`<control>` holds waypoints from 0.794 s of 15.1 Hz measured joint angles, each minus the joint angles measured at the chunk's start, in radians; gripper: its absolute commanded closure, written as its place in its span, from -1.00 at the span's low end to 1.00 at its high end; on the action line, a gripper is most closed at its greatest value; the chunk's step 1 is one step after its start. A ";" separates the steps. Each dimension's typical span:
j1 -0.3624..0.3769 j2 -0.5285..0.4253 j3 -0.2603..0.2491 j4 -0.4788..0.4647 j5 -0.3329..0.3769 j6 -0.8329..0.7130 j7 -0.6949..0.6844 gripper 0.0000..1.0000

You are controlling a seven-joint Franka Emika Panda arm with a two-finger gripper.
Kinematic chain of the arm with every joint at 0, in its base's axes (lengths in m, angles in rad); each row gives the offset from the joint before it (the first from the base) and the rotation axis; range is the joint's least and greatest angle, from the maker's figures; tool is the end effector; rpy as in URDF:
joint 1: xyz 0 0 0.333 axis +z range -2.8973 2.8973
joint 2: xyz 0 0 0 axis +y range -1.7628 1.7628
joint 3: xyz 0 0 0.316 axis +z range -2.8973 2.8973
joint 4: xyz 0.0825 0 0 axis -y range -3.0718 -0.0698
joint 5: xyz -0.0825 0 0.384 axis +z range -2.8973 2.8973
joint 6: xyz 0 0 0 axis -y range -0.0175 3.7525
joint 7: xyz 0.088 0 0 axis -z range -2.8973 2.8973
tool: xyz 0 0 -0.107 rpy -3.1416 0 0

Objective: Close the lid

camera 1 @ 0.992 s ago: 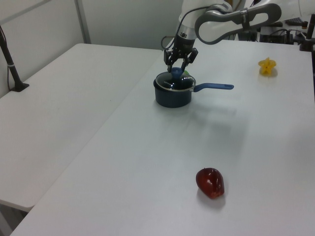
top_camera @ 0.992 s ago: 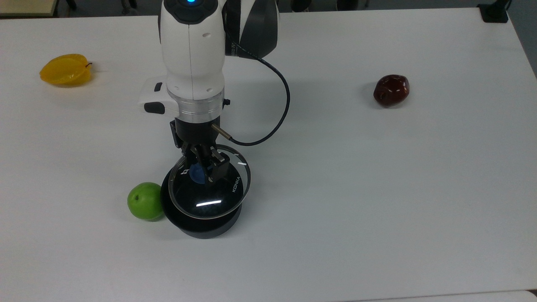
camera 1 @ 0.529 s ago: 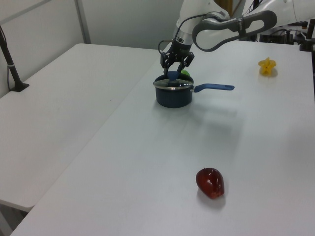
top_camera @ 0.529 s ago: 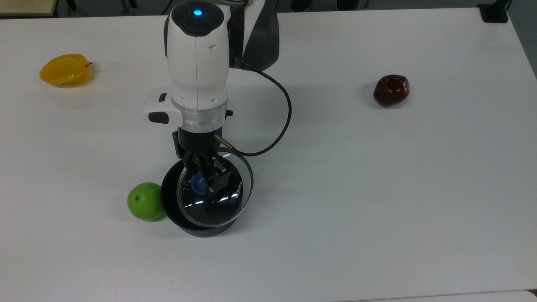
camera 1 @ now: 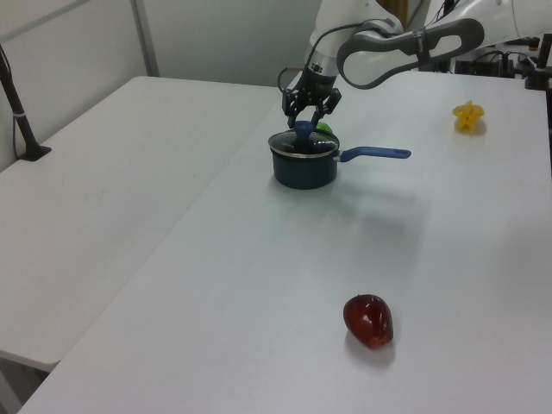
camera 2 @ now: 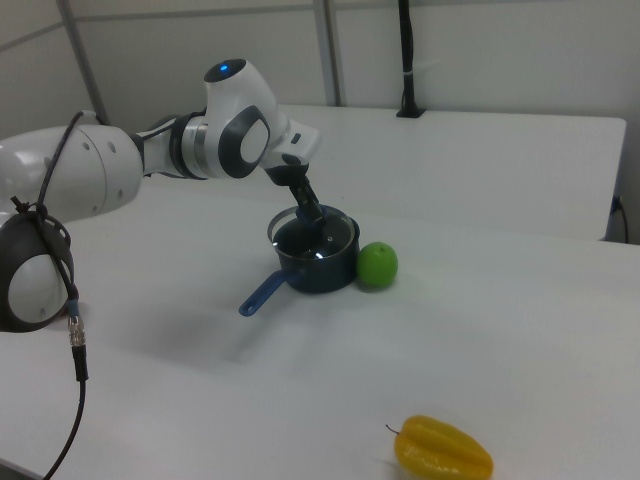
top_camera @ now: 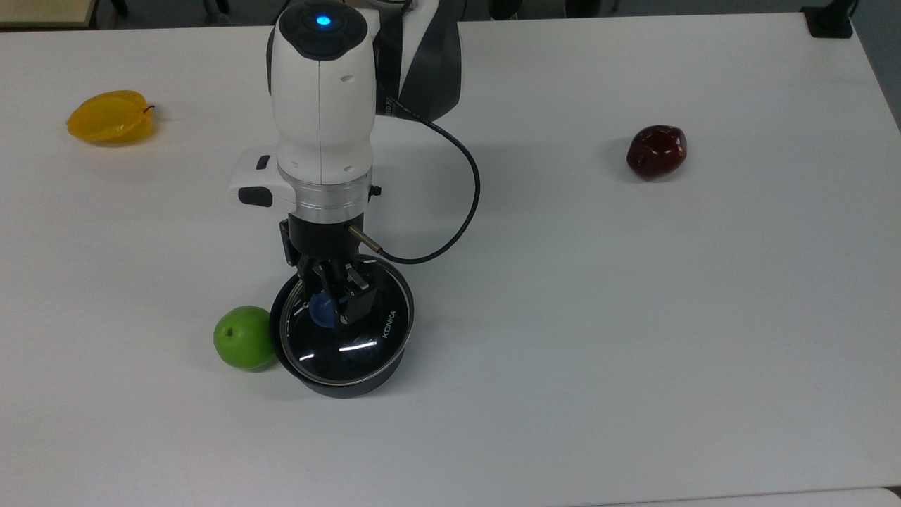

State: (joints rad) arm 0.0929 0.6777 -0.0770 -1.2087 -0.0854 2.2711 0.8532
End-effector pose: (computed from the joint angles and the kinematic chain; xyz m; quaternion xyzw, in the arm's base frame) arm 0.7742 0.0276 0.4217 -0.9082 0.3673 -0.1988 0.0269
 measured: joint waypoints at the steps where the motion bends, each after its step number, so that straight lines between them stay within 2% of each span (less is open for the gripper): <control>1: 0.000 0.000 -0.001 0.000 0.000 0.000 0.000 0.38; 12: 0.011 0.000 -0.005 0.002 -0.069 0.000 -0.036 0.52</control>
State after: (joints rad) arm 0.1041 0.6774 -0.0816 -1.2070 -0.1545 2.2711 0.8172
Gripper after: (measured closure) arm 0.392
